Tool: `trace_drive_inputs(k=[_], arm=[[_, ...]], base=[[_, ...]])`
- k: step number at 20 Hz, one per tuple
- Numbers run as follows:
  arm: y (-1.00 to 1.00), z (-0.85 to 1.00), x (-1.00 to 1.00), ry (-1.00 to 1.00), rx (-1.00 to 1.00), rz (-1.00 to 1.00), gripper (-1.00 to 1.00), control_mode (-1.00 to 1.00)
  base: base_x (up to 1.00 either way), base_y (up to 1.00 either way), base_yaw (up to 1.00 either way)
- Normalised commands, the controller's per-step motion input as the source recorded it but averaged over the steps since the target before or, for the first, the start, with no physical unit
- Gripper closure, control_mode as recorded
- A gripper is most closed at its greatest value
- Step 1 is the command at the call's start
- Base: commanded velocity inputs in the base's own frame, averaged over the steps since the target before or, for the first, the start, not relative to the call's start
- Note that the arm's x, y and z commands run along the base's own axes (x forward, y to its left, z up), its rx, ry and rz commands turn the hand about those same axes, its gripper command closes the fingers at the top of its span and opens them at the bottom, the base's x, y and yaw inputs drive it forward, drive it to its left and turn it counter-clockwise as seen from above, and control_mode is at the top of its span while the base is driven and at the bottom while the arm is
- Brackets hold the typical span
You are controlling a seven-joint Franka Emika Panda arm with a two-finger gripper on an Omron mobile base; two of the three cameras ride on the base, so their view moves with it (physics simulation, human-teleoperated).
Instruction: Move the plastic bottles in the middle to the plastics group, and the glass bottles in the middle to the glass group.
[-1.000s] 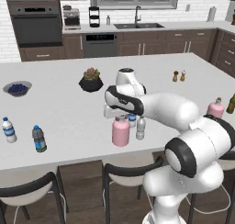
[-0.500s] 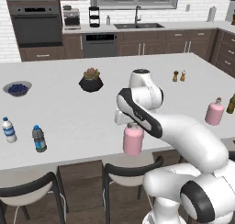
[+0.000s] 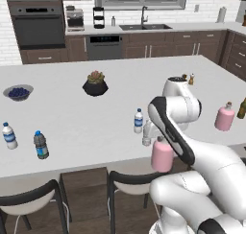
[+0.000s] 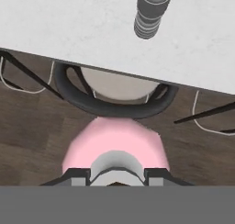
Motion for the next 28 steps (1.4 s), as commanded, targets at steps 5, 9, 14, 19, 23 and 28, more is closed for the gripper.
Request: trace_drive_inputs(k=[5, 9, 14, 19, 23, 28], arm=[[-0.95, 0.1, 0.0, 0.0, 0.0, 0.0, 1.0, -1.0], [-1.0, 0.15, 0.0, 0.01, 0.0, 0.0, 1.0, -1.0], [-0.93, 0.27, 0.11, 0.0, 0.0, 0.0, 1.0, -1.0], [-0.79, 0.26, 0.38, 0.0, 0.0, 0.0, 1.0, -1.0], [-0.54, 0.03, 0.84, 0.0, -0.06, 0.0, 1.0, -1.0], [-0.43, 0.02, 0.76, 0.0, -0.07, 0.0, 1.0, -1.0]], base=[[0.0, 0.0, 0.0], [0.0, 0.0, 0.0], [0.0, 0.0, 0.0], [0.0, 0.0, 0.0], [0.0, 0.0, 0.0], [0.0, 0.0, 0.0]])
